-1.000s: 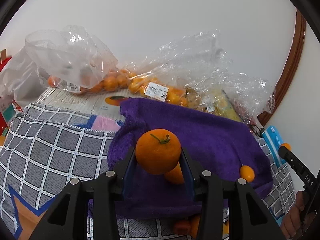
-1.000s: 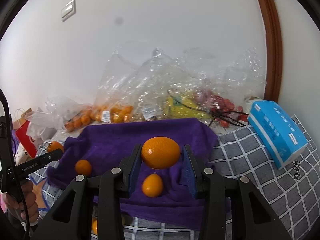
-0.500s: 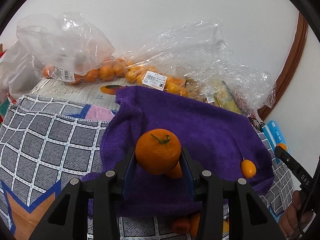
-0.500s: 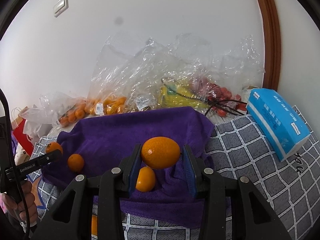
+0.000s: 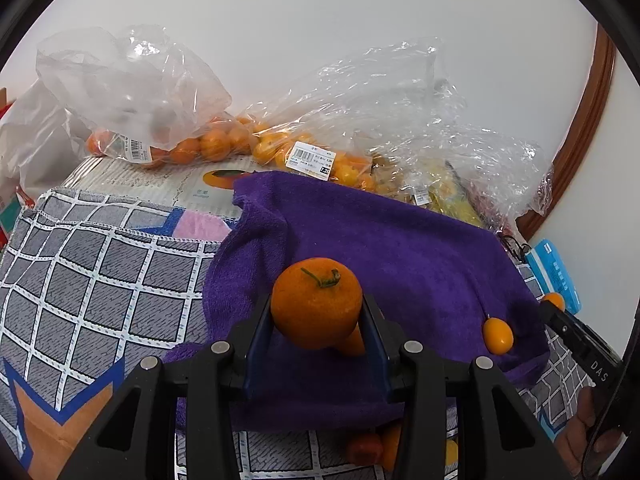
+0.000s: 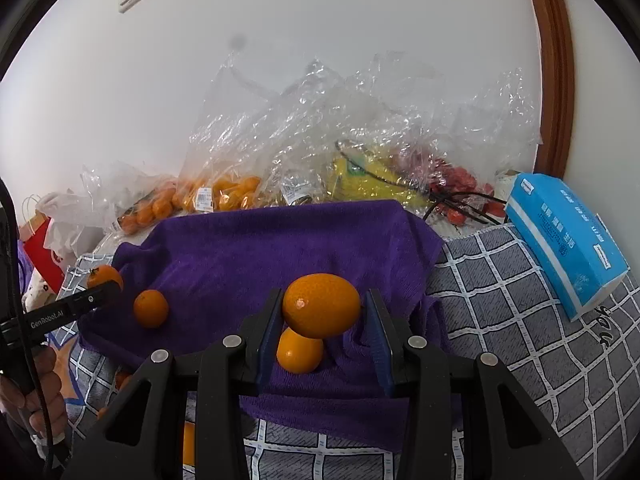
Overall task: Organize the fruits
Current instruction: 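Lower both oranges onto the purple towel and open both tools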
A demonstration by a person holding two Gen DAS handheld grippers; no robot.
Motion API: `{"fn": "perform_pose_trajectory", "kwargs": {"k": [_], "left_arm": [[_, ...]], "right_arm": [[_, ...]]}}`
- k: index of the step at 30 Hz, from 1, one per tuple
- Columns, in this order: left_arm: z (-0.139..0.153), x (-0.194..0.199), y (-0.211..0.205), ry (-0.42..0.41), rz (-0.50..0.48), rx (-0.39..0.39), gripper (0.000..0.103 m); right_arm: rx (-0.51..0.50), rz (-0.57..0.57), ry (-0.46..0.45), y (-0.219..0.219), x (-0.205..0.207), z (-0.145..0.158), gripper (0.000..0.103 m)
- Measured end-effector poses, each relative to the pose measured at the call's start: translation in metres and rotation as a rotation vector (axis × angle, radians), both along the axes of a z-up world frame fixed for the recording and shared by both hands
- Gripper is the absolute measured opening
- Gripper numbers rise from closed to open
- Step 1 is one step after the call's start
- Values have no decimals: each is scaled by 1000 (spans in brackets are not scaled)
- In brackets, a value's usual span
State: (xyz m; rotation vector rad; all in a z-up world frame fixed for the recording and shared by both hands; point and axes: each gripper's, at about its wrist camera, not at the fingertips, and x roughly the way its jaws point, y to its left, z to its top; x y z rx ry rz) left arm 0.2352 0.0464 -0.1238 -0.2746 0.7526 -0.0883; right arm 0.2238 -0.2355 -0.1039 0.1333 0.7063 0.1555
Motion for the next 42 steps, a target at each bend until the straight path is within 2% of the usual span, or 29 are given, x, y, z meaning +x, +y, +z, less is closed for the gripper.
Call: {"fn": "perform_pose_trajectory", "kwargs": {"k": [14,30,36,42], "left_arm": [[-1,0,7,8,22,-9,41],[-6,3,5,31,11,-13,41],[-7,4,1,43,-2,8,41],[-10,5,-5,59,-1,68,41]], "right_arm": [[-32,-35,14,-9,0,-3,40],[-96,-23,110,-1,9,-25,40],[-129,-17,129,3,11,-29,40],[-134,-20,130,3,11,-30,40]]}}
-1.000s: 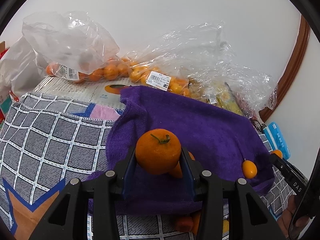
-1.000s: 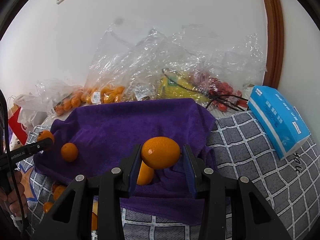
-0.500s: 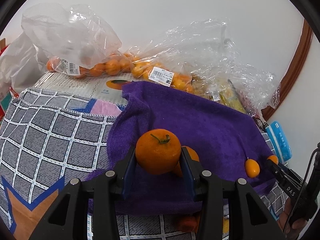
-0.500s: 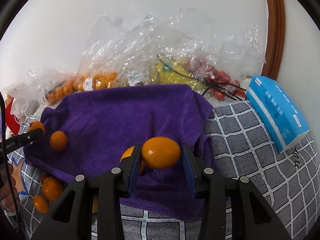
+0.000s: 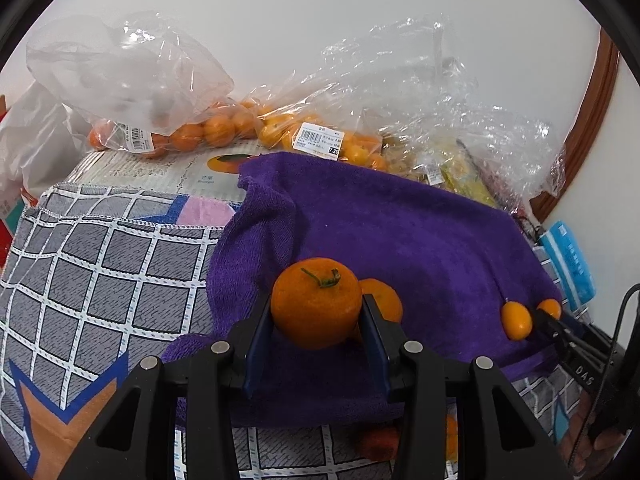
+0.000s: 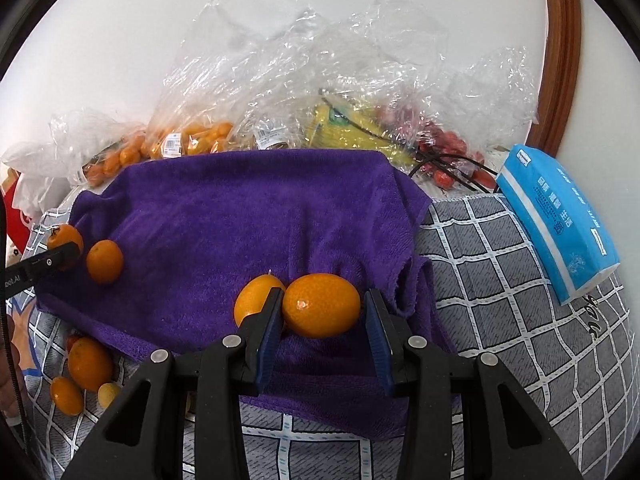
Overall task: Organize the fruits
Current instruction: 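Lower both oranges onto the purple towel and open both tools, then withdraw both open tools from the towel back toward the fruit row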
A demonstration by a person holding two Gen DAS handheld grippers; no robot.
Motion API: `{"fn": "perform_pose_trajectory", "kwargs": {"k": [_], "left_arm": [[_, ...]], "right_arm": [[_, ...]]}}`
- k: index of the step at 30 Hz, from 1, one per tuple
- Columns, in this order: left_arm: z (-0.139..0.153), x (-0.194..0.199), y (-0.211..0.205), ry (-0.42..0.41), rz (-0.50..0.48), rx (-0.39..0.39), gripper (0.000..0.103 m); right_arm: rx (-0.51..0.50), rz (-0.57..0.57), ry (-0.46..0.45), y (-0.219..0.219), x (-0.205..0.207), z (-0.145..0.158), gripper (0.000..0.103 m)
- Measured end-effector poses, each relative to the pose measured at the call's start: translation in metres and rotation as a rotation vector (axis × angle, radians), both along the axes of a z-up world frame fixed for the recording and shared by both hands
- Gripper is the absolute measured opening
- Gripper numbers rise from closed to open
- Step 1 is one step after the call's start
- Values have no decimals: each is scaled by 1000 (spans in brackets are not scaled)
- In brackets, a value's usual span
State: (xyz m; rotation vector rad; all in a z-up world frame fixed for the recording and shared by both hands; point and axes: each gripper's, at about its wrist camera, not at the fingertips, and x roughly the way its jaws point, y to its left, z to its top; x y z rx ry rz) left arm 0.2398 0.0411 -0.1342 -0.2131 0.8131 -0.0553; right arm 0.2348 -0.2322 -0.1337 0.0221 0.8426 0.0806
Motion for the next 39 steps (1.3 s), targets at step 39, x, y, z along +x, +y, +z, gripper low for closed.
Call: {"fn": "perform_pose_trajectory", "kwargs": {"k": [39], "left_arm": [[41,-33,-16,-185,-37,59,54]], "right_arm": [[42,-80,-176,-4,-51,50,51]]}}
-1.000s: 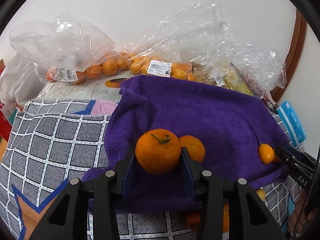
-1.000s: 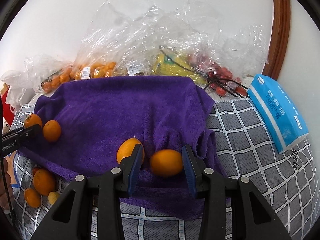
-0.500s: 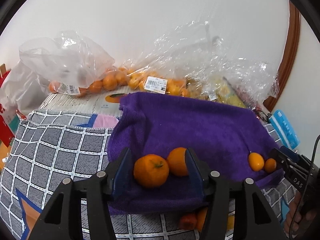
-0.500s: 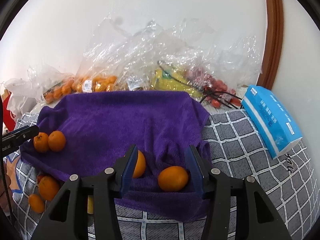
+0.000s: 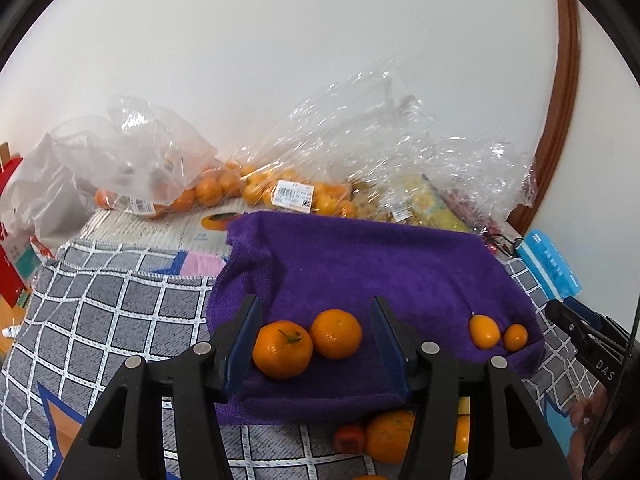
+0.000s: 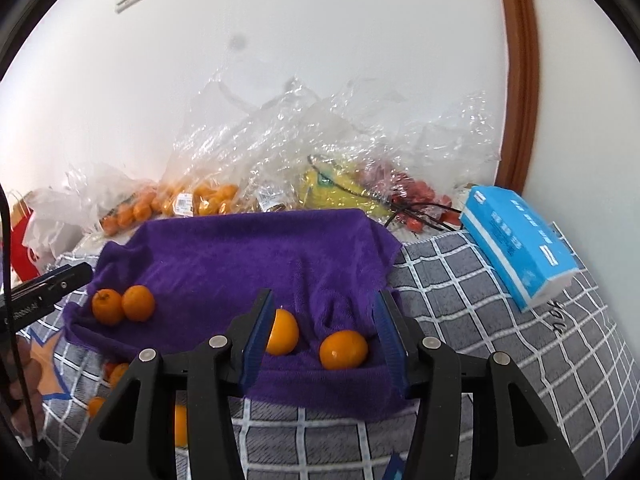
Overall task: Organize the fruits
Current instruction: 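Withdraw both open tools from the towel back toward the fruit row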
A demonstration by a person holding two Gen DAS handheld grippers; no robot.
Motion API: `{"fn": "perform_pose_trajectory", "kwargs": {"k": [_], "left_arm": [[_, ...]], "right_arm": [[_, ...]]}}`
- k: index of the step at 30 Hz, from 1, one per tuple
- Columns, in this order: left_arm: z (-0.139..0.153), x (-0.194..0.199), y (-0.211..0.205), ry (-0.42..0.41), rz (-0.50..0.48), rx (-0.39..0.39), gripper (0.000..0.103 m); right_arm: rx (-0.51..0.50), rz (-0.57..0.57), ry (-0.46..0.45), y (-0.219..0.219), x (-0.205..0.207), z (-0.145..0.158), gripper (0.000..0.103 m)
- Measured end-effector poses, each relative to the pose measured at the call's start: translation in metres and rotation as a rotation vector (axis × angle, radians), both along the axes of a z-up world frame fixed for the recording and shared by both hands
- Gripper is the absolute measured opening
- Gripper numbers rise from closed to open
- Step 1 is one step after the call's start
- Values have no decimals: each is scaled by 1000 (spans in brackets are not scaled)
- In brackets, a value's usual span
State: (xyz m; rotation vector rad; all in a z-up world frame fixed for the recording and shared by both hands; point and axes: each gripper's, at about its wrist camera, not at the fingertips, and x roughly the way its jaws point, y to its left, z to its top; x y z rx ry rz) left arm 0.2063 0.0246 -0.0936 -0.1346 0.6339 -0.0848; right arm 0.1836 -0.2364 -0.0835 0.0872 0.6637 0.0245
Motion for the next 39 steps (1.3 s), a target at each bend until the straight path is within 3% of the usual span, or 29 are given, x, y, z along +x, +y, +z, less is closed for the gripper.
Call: {"fn": "perform_pose_trajectory", "kwargs": {"k": [4,7,15,30,39], "left_arm": [[10,-10,-2,-45,-2,20,54],[22,-19,1,-69,-22,-9,54],[25,-45,13,-33,-27,-4,54],[-24,-74,50,106,18,-18,54],[-43,-70,50,112,2,-50,54]], "right_arm": [[26,-3,23,1,-17,7,51],[38,14,53,4,-27,8,51],[39,61,79,16,-53,5,50],[63,169,173,62,-47,-22,31],[84,179,224,72,-16,-34,23]]}}
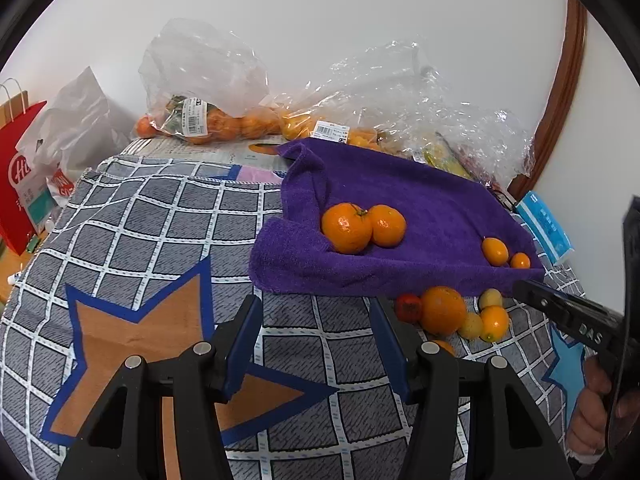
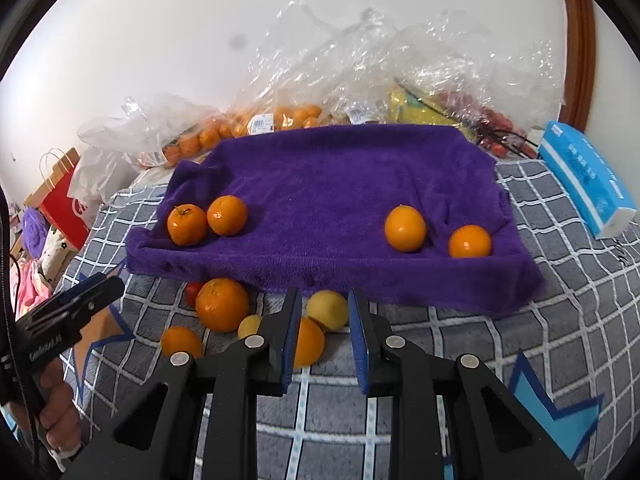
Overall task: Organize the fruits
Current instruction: 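Withdraw both open tools from the towel back toward the fruit row, then grasp a pale yellow-green citrus with the right tool while the left tool approaches a large orange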
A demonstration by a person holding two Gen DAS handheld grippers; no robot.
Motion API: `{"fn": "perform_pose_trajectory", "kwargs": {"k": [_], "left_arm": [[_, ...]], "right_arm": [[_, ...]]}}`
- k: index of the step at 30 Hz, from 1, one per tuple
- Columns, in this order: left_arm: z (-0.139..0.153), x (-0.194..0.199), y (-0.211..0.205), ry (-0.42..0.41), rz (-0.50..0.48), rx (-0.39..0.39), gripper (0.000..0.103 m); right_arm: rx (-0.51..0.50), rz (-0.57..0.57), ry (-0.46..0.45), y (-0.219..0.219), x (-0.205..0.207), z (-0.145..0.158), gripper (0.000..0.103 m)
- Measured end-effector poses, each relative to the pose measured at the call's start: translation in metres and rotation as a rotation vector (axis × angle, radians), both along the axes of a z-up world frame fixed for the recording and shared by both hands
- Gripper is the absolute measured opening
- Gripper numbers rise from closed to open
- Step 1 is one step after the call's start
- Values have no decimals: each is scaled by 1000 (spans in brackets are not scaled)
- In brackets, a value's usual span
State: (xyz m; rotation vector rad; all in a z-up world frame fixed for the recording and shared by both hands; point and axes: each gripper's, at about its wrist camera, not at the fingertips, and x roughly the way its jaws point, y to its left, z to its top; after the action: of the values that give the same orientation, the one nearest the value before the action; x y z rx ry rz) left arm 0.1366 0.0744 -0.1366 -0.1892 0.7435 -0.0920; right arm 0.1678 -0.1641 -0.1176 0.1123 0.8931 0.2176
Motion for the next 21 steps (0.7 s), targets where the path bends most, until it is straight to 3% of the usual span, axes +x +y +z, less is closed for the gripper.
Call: {"fn": "perform_pose_trajectory", "kwargs": {"k": [11,15,21], "left_arm": [[-4,2,-3,12,2,6,54],[-7,5,0,22,9,-3,54],[-11,7,0,34,15,1,54]], "right_arm": [[58,12,87,-6,23,-23,24],[80,1,75,-12,22,-23,21],[37,-22,51,-27,10,-17,21]]}}
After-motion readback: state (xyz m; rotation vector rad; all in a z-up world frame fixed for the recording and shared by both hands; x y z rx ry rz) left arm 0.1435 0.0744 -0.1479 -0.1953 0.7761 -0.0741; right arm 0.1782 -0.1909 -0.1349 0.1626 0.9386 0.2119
